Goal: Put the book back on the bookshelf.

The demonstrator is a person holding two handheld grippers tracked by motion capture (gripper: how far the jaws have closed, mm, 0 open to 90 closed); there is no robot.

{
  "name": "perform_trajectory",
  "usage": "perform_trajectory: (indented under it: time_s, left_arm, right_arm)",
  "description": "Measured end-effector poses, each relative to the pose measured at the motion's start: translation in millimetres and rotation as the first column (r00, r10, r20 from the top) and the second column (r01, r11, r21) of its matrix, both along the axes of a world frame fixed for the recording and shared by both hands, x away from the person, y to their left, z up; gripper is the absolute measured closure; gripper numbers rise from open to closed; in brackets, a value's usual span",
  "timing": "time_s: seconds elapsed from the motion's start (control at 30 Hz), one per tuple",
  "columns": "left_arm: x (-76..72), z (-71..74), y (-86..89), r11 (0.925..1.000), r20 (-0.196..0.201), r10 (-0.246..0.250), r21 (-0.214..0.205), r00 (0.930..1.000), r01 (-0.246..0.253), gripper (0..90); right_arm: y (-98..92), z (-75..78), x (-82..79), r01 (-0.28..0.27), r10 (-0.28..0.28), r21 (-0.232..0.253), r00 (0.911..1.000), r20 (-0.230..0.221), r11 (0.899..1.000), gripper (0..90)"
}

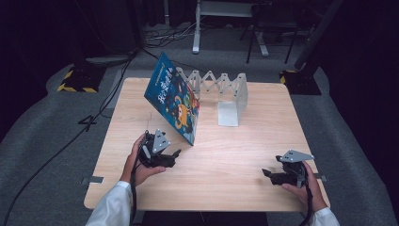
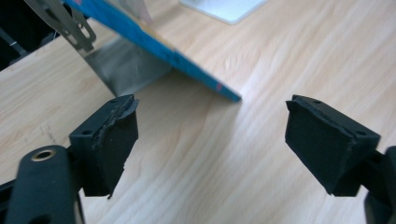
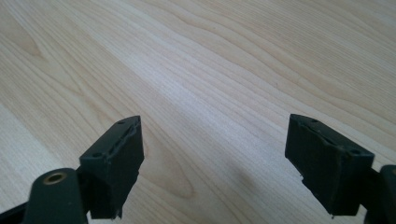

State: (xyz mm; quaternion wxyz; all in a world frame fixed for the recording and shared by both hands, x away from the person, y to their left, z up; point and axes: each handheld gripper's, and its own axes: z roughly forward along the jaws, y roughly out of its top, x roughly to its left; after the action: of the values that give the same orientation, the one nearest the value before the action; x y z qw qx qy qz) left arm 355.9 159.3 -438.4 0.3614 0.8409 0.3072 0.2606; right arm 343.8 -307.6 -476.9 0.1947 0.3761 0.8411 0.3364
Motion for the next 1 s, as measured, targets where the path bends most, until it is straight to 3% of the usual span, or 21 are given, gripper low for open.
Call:
perform_trajectory:
  time_s: [0.1, 0.17, 0.2, 0.3, 0.4, 0.73, 0.9, 1.0]
  left_arm:
    - [-4.4, -2.4, 3.6, 0.9997, -0.014, -0.018, 0.014, 0.9997, 0.018, 17.0]
    - [-10.2, -7.1, 8.0, 0.9984, -0.018, -0.014, 0.054, 0.9997, 0.015, 17.4]
    - [-10.2, -7.1, 8.0, 0.9984, -0.018, -0.014, 0.054, 0.9997, 0.015, 17.3]
    - [-18.2, -15.0, 14.7, 0.9903, -0.045, -0.050, 0.127, 0.9977, 0.056, 19.0]
    - [-20.5, -23.0, 22.7, 0.9871, -0.057, -0.042, 0.152, 0.9975, 0.050, 18.2]
    - [-33.2, -34.4, 44.9, 0.9853, -0.098, -0.012, 0.168, 0.9951, 0.029, 17.0]
    - [-39.4, -41.1, 54.7, 0.9853, -0.122, -0.003, 0.169, 0.9925, 0.024, 16.9]
    - [-43.5, -49.9, 65.9, 0.9938, -0.151, 0.029, 0.110, 0.9881, -0.013, 16.9]
  right_arm:
    - [0.7, -0.1, -1.7, 0.001, -0.001, -0.015, 1.0000, 0.003, 1.000, 19.5]
    - [0.9, -0.5, -4.4, -0.007, 0.007, -0.033, 0.9999, 0.009, 0.999, 19.0]
    - [0.9, -0.5, -4.4, -0.007, 0.007, -0.033, 0.9999, 0.009, 0.999, 19.0]
    - [-0.3, -0.2, -8.0, -0.020, 0.021, -0.051, 0.9996, 0.017, 0.999, 18.6]
    - [-4.3, -0.4, -9.9, -0.043, 0.045, -0.063, 0.9987, 0.022, 0.997, 18.7]
    - [-20.8, -6.6, -17.6, -0.030, 0.031, -0.094, 0.9995, 0.010, 0.995, 18.5]
    - [-36.0, -12.5, -24.2, 0.007, -0.007, -0.055, 1.0000, -0.001, 0.998, 18.4]
    - [-52.1, -18.1, -30.0, 0.051, -0.051, -0.029, 0.9987, -0.006, 0.998, 18.2]
